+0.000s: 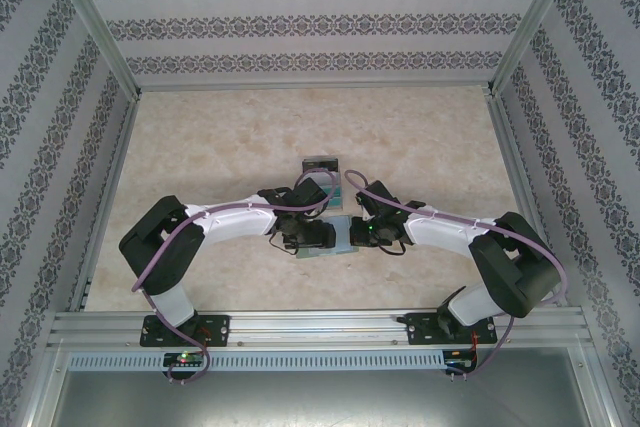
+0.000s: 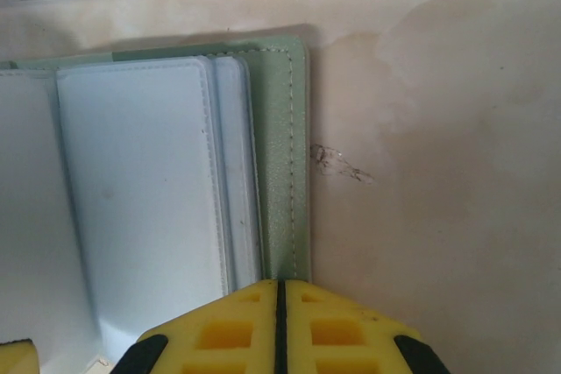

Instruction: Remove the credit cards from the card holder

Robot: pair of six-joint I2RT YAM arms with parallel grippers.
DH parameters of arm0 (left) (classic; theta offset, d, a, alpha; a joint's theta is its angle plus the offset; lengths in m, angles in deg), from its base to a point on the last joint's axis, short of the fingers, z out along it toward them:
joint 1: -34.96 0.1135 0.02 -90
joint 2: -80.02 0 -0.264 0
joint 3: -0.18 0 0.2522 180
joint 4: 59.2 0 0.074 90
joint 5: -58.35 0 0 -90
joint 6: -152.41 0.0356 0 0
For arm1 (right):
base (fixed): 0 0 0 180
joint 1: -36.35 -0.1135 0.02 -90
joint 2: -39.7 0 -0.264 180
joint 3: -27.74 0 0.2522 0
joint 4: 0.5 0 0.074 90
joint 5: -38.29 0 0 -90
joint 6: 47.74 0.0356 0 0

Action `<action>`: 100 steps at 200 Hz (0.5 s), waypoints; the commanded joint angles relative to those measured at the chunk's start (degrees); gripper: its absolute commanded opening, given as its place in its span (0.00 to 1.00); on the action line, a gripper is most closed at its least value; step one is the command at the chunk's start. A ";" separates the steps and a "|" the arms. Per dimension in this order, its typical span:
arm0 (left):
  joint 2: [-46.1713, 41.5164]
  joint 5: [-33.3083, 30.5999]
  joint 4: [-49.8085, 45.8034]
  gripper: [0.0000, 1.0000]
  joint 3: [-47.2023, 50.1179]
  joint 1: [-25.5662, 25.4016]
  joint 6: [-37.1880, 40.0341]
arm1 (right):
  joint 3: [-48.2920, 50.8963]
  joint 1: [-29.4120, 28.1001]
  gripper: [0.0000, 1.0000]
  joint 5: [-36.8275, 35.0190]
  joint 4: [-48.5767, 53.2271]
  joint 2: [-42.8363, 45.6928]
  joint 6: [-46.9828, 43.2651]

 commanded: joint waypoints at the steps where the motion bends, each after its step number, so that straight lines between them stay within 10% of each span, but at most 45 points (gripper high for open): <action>1: -1.79 1.08 1.46 0.74 -1.58 -0.91 1.11 | -0.19 -1.21 0.01 -0.20 -0.17 -1.49 0.51; 100: -6.45 -1.49 -1.43 0.98 -2.21 -1.33 1.79 | -0.40 0.78 0.13 -2.40 2.31 2.76 -0.31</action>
